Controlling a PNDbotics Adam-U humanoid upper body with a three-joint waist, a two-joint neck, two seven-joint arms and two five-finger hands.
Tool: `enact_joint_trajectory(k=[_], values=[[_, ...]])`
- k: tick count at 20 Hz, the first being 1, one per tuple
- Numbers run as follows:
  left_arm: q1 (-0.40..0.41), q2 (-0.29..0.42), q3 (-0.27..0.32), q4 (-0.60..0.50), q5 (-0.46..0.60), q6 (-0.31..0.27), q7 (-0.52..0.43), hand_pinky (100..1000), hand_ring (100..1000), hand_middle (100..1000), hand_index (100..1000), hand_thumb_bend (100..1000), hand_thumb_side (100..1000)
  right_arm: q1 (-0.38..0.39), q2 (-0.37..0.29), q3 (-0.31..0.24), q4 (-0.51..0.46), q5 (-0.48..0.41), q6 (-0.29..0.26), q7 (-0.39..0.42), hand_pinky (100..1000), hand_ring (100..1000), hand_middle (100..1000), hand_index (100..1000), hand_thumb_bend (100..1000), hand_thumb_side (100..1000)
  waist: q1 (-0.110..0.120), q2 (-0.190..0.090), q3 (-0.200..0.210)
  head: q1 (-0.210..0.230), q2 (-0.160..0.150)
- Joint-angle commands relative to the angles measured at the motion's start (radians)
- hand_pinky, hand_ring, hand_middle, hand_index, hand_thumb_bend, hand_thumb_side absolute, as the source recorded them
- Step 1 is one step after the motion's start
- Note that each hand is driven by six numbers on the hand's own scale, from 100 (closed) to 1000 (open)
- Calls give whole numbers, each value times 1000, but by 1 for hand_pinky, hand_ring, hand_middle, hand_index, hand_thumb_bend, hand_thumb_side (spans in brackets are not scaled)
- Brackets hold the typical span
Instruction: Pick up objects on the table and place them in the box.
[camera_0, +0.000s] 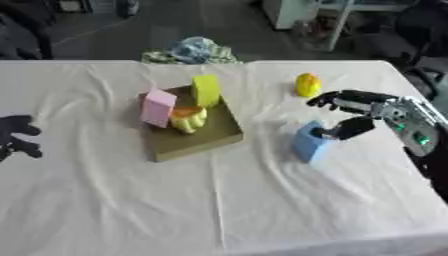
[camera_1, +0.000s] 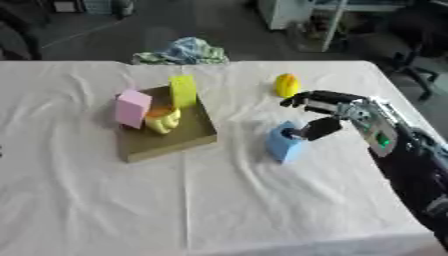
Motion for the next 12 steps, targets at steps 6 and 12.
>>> enact_joint_trajectory(k=[6, 12], values=[[-6, 6, 4, -16, -7, -1, -6, 718, 524, 631, 790, 187, 862, -6, 15, -8, 37, 15, 5, 0, 825, 919, 887, 1000, 369, 639, 20, -12, 0, -2, 4], [-5, 5, 4, -16, -7, -2, -7, 719, 525, 633, 790, 184, 864, -4, 26, -13, 58, 26, 7, -4, 820, 916, 881, 1000, 362, 634, 20, -12, 0, -3, 4]])
